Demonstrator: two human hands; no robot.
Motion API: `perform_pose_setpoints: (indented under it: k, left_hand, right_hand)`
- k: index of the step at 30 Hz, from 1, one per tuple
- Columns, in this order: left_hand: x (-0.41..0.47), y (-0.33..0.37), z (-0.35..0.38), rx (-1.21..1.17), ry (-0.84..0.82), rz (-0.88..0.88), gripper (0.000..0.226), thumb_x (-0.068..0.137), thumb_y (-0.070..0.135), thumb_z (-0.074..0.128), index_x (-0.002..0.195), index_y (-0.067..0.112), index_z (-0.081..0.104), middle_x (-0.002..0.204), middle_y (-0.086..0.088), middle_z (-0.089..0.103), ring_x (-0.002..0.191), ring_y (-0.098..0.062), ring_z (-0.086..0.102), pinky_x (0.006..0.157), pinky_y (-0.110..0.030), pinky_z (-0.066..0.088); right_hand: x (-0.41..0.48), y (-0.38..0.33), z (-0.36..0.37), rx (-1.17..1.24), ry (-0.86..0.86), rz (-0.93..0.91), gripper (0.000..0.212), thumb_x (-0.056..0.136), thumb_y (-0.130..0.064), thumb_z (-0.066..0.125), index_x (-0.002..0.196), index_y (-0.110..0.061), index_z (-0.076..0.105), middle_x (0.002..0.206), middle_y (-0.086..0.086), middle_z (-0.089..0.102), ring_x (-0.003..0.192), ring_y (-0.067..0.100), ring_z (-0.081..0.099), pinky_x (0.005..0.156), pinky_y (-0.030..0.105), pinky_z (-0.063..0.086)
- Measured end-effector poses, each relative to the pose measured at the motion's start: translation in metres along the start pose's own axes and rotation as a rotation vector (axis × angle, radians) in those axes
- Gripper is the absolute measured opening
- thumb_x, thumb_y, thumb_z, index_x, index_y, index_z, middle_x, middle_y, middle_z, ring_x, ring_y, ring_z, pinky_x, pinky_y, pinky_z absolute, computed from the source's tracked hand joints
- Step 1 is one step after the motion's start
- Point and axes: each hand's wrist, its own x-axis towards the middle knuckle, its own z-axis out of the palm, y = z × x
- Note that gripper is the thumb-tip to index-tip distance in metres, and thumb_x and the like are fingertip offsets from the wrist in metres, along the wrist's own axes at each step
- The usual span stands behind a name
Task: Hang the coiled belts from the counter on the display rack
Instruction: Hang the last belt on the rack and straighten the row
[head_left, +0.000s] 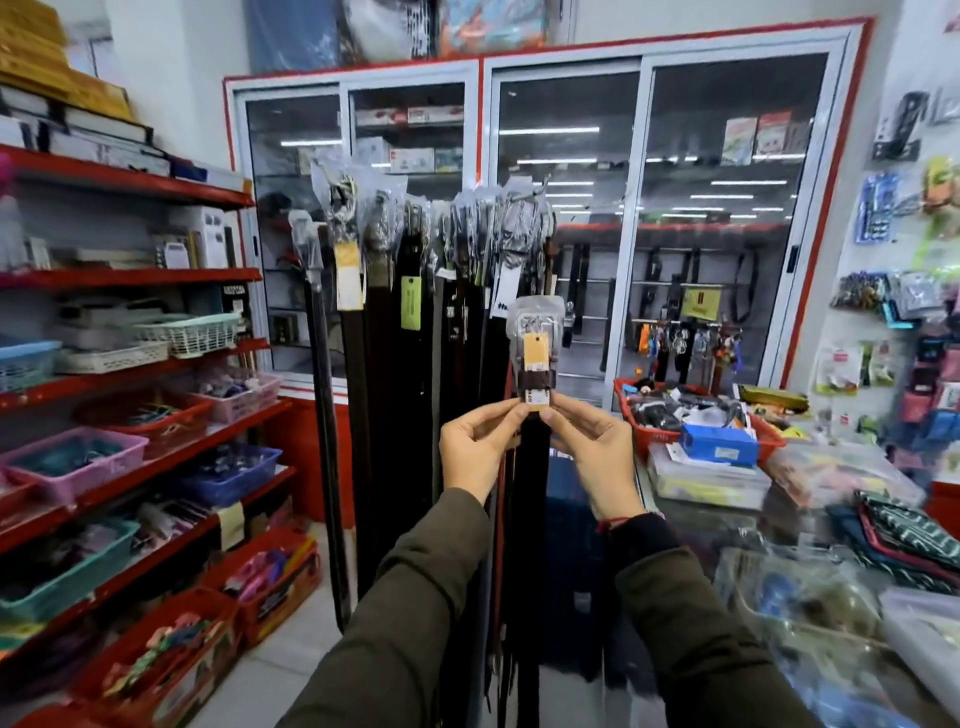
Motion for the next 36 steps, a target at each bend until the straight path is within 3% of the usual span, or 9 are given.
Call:
perform_pose_setpoints:
  k: [2,6,10,15,18,22,26,32,36]
  left_hand:
    - [0.016,0.016,0.012,-0.002,0.004,0.057,0.01,0.085,0.011,0.077,0.089,0.02,0.08,0.086,0.001,0.081,0.086,-0.009,0.076,0.074,-0.023,0.06]
    - [0.046,0.047,0.033,-0.033,0.018,0.123,0.01,0.084,0.011,0.078,0.093,0.015,0.08,0.095,-0.01,0.08,0.093,-0.02,0.075,0.09,-0.039,0.059]
    - [0.07,0.072,0.05,-0.067,0.02,0.141,0.008,0.085,0.01,0.078,0.092,0.014,0.08,0.094,-0.013,0.078,0.089,-0.02,0.073,0.083,-0.038,0.06]
    - [0.093,0.091,0.062,-0.096,0.031,0.12,0.016,0.085,0.014,0.079,0.099,0.007,0.079,0.095,-0.01,0.08,0.089,-0.021,0.075,0.072,-0.031,0.062]
    - [0.101,0.093,0.063,-0.086,0.026,0.093,0.015,0.085,0.015,0.079,0.098,0.009,0.08,0.092,-0.007,0.079,0.083,-0.014,0.073,0.066,-0.023,0.059]
    - [0.106,0.093,0.063,-0.084,0.037,0.073,0.019,0.085,0.014,0.078,0.102,0.006,0.079,0.099,-0.012,0.079,0.091,-0.02,0.073,0.083,-0.037,0.061]
    - [0.108,0.097,0.065,-0.149,0.016,0.067,0.006,0.087,0.01,0.076,0.091,0.012,0.079,0.083,-0.001,0.08,0.076,-0.011,0.075,0.067,-0.022,0.062]
    - [0.112,0.095,0.062,-0.127,0.031,-0.017,0.018,0.087,0.013,0.076,0.103,0.005,0.077,0.096,-0.011,0.077,0.077,-0.011,0.071,0.062,-0.017,0.059]
    - [0.115,0.087,0.056,-0.088,0.036,-0.02,0.028,0.087,0.015,0.076,0.111,0.001,0.075,0.107,-0.016,0.076,0.084,-0.016,0.072,0.063,-0.019,0.06]
  right_hand:
    - [0.016,-0.017,0.005,0.02,0.006,-0.041,0.021,0.086,-0.008,0.075,0.098,-0.026,0.077,0.091,-0.005,0.081,0.094,0.015,0.075,0.08,0.031,0.061]
    - [0.045,-0.053,0.013,0.066,-0.013,-0.103,0.019,0.087,-0.006,0.074,0.098,-0.021,0.075,0.084,-0.005,0.081,0.086,0.008,0.076,0.067,0.023,0.062]
    - [0.068,-0.078,0.021,0.105,0.012,-0.12,0.024,0.088,-0.008,0.073,0.112,-0.007,0.073,0.107,0.018,0.076,0.103,0.029,0.073,0.086,0.045,0.061]
    - [0.093,-0.098,0.024,0.111,0.015,-0.128,0.023,0.087,-0.01,0.074,0.11,-0.008,0.074,0.108,0.019,0.076,0.111,0.037,0.07,0.094,0.059,0.055]
    - [0.101,-0.1,0.025,0.093,0.018,-0.115,0.024,0.087,-0.009,0.074,0.111,-0.006,0.074,0.108,0.019,0.076,0.11,0.037,0.071,0.094,0.06,0.055]
    - [0.104,-0.099,0.027,0.119,0.025,-0.119,0.024,0.086,-0.006,0.074,0.11,-0.004,0.073,0.104,0.018,0.077,0.106,0.036,0.073,0.085,0.049,0.062]
    - [0.111,-0.099,0.032,0.133,0.048,-0.123,0.027,0.087,-0.006,0.074,0.113,0.001,0.072,0.106,0.023,0.076,0.106,0.038,0.072,0.088,0.05,0.061]
    - [0.121,-0.09,0.029,0.095,0.05,-0.066,0.025,0.086,-0.009,0.075,0.11,-0.002,0.073,0.106,0.024,0.075,0.107,0.038,0.072,0.094,0.057,0.057]
    - [0.124,-0.083,0.029,0.032,0.024,-0.057,0.018,0.087,-0.01,0.074,0.106,-0.01,0.074,0.107,0.022,0.075,0.105,0.035,0.073,0.089,0.054,0.06]
